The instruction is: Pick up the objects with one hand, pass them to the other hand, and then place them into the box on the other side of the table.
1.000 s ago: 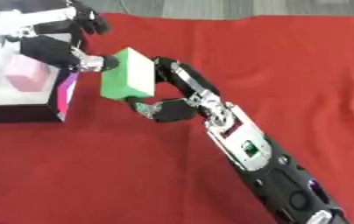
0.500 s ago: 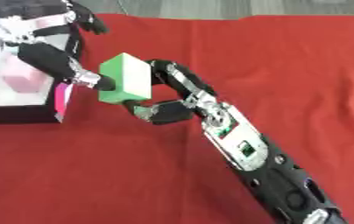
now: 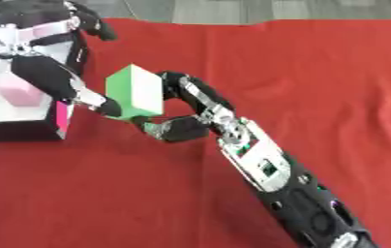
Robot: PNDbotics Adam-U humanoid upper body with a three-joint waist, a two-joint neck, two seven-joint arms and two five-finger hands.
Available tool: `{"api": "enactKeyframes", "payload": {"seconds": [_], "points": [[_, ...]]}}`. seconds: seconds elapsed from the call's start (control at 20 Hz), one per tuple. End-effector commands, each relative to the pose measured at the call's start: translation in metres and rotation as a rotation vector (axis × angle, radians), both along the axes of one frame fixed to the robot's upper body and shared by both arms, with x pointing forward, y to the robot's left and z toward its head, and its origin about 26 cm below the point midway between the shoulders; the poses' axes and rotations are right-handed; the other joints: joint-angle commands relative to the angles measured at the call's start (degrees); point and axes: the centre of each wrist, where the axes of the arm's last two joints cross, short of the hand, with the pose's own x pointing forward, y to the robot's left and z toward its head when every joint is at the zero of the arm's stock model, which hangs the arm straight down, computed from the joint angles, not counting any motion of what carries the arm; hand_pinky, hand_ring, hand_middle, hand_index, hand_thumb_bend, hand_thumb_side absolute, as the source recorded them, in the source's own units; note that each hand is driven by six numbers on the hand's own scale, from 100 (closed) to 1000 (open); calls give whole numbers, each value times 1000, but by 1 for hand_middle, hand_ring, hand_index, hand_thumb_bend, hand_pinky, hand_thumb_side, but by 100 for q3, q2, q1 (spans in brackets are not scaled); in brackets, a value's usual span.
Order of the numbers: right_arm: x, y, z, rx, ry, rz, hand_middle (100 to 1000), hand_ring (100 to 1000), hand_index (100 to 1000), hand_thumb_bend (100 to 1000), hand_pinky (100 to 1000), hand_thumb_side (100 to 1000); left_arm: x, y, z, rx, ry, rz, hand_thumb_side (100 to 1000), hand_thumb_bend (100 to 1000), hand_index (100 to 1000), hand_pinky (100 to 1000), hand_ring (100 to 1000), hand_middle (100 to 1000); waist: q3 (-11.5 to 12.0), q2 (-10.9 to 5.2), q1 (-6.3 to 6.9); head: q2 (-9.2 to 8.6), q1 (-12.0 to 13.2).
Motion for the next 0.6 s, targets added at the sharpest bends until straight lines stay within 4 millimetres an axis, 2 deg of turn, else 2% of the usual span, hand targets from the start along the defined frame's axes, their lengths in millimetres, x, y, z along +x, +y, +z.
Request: {"api": "enactKeyframes", "payload": {"seconds": [0.05, 0.2, 0.6], "points": [[-2, 2, 10, 6, -16, 3, 462, 677, 480, 100, 820, 157, -2, 0, 6, 31, -15, 5, 621, 844, 884, 844, 870, 785, 8, -206, 76, -58, -22], [-3, 5, 10, -8, -8, -21, 464, 680, 482, 100, 821, 156, 0, -3, 5, 60, -12, -1, 608, 845, 887, 844, 872, 789, 8, -220, 77, -47, -27], [-5, 10, 10, -41, -4, -89, 465, 681, 483, 100, 822, 140, 9, -9, -4, 103, 13, 5, 617, 775, 890, 843, 872, 794, -2, -230, 76, 18, 5]]}}
